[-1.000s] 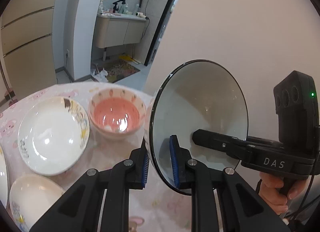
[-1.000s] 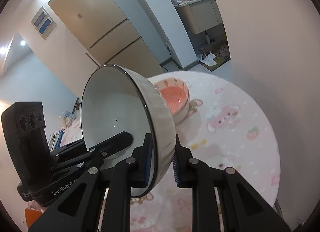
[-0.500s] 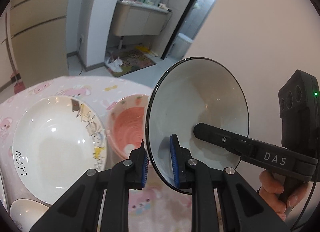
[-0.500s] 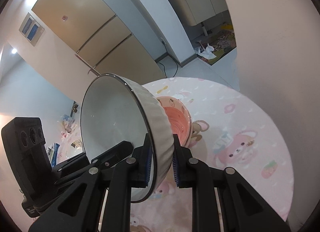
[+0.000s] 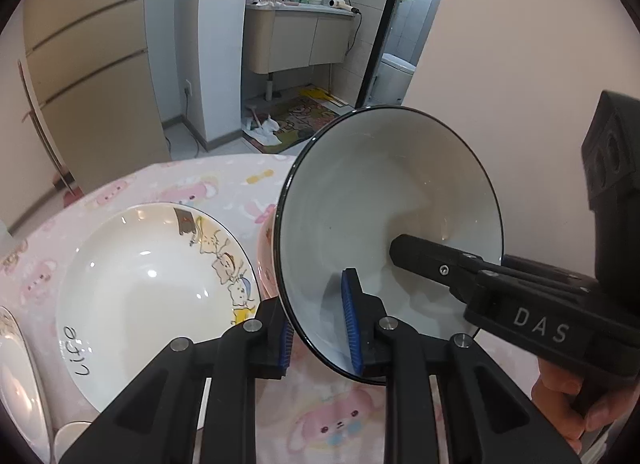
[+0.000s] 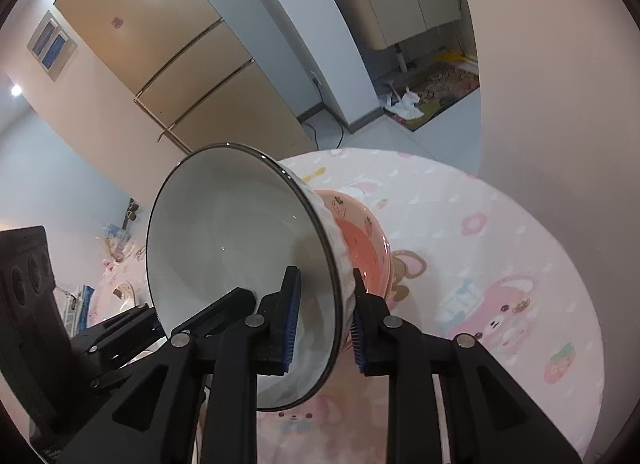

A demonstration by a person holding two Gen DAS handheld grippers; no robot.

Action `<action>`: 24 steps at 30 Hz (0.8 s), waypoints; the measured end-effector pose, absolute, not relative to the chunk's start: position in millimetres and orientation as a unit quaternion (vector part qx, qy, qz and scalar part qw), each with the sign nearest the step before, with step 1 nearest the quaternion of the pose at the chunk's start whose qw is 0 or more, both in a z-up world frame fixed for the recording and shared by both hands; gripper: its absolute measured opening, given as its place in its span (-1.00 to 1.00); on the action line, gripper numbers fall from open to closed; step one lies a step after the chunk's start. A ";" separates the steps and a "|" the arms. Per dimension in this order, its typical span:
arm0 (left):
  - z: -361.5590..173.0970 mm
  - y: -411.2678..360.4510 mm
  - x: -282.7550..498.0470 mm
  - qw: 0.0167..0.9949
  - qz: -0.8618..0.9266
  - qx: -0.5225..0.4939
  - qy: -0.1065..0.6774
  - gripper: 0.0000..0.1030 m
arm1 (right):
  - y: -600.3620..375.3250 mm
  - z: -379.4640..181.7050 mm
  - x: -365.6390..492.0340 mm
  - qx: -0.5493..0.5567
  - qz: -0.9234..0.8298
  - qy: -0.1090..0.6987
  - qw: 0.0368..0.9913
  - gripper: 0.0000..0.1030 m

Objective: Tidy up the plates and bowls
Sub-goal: 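Carry the white ribbed bowl with the right tool onto the stacked pink bowls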

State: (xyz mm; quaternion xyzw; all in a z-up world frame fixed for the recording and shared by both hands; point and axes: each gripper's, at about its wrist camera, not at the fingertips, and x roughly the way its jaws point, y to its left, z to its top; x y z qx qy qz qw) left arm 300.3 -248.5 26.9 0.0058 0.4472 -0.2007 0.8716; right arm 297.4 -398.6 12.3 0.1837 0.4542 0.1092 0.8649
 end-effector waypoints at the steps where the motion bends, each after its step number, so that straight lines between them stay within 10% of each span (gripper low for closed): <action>1: 26.2 -248.5 299.9 0.872 -0.199 0.006 0.446 -0.53 | -397.2 12.9 296.4 0.177 0.106 0.449 0.869 -0.57; 24: 10.4 -268.6 308.7 0.898 -0.112 0.100 0.414 -0.50 | -394.7 8.4 294.2 0.119 0.041 0.407 0.905 -0.72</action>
